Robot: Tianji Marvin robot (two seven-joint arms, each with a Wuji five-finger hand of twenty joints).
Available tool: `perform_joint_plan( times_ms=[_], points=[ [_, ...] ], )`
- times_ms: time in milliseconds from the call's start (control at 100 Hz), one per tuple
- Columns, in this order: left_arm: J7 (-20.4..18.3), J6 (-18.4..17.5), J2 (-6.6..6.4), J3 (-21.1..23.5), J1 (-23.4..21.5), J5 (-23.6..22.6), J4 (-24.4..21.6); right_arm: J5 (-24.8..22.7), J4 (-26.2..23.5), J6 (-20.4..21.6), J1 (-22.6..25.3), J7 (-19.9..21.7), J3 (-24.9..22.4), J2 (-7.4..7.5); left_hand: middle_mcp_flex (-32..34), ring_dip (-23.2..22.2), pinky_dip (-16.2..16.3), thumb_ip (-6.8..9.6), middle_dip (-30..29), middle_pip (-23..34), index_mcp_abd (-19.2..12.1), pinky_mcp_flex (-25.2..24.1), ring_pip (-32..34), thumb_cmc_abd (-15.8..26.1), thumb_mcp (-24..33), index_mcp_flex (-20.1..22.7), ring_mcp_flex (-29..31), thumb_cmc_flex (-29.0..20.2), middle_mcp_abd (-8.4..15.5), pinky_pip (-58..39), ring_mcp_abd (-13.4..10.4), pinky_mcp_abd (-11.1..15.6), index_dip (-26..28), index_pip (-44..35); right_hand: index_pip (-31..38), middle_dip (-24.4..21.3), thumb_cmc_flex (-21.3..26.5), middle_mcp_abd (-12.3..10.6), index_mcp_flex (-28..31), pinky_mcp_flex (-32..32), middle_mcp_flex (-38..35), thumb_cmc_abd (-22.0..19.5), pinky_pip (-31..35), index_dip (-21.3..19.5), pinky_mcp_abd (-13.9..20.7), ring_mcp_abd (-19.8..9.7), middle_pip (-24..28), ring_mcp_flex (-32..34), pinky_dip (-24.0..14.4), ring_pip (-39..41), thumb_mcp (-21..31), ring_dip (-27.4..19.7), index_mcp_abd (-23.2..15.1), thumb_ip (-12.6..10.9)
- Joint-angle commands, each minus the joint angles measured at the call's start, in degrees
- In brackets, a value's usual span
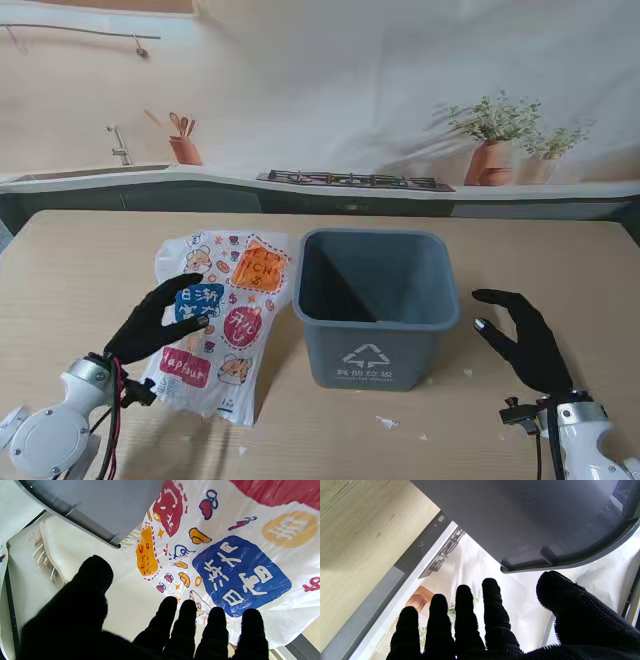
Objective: Fit the garbage bag over the bin
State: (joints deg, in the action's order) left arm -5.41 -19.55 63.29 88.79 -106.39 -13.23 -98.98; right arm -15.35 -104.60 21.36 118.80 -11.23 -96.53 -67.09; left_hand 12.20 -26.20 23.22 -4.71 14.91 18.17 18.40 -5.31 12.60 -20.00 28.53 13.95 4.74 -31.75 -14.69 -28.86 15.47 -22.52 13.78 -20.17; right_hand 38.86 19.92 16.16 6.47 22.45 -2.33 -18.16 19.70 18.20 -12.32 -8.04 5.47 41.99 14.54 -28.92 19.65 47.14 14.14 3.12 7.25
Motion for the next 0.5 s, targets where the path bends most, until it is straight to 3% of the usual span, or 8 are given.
perform_joint_plan(
  times_ms=[0, 300, 490],
  points=[
    [-0.8, 0.2, 0.11, -0.1, -0.3, 0.2, -0.3, 0.3, -0.3, -0.4, 0.2, 1.0, 0.3, -0.36, -0.7, -0.9, 1.1, 1.75, 0.6, 0.8, -0.3, -0.3, 0.6, -0.2, 0.8, 1.2, -1.1, 0.4, 1.7, 2.2, -1.7, 1.4, -0.5, 0.8, -0.2, 0.2, -1.1, -0.9, 0.4, -0.2, 0.0, -0.9, -0.3, -0.7, 0.3, -0.3, -1.0, 1.1, -1.3, 0.3, 0.8, 0.5, -1.7, -0.7],
    [-1.0, -0.2, 0.04, -0.2, -0.3, 0.1, -0.1, -0.2, -0.6, 0.6, 0.6, -0.2, 0.0, -0.58, -0.7, -0.6, 0.5, 1.76, 0.5, 0.5, -1.1, -1.0, 0.3, -0.1, 0.4, 1.3, -1.1, 0.4, 2.0, 6.0, -2.3, 1.4, -0.5, 1.0, -0.3, 0.2, -1.4, -0.9, 0.4, -0.4, 0.0, -1.1, -0.2, -0.7, 0.3, -0.2, -1.1, 1.2, -1.3, 0.4, 0.9, 0.5, -1.8, -0.6],
    [1.2, -2.6, 0.39, 0.6, -1.1, -0.5, -1.3, -0.1, -0.2, 0.9, 0.6, -0.2, -0.3, -0.62, -0.5, -1.6, 3.9, 1.97, 2.1, 3.6, -2.7, -0.8, 2.6, -1.2, 1.3, 3.5, -0.6, -0.4, 2.1, 6.9, -2.3, 0.9, 0.7, -1.2, -0.2, 0.2, -1.4, -0.8, 0.5, -0.5, -0.2, -1.1, -0.2, -0.8, 0.1, -0.1, -1.0, 1.3, -1.2, 0.5, 0.8, 0.5, -1.8, -0.7]
  ],
)
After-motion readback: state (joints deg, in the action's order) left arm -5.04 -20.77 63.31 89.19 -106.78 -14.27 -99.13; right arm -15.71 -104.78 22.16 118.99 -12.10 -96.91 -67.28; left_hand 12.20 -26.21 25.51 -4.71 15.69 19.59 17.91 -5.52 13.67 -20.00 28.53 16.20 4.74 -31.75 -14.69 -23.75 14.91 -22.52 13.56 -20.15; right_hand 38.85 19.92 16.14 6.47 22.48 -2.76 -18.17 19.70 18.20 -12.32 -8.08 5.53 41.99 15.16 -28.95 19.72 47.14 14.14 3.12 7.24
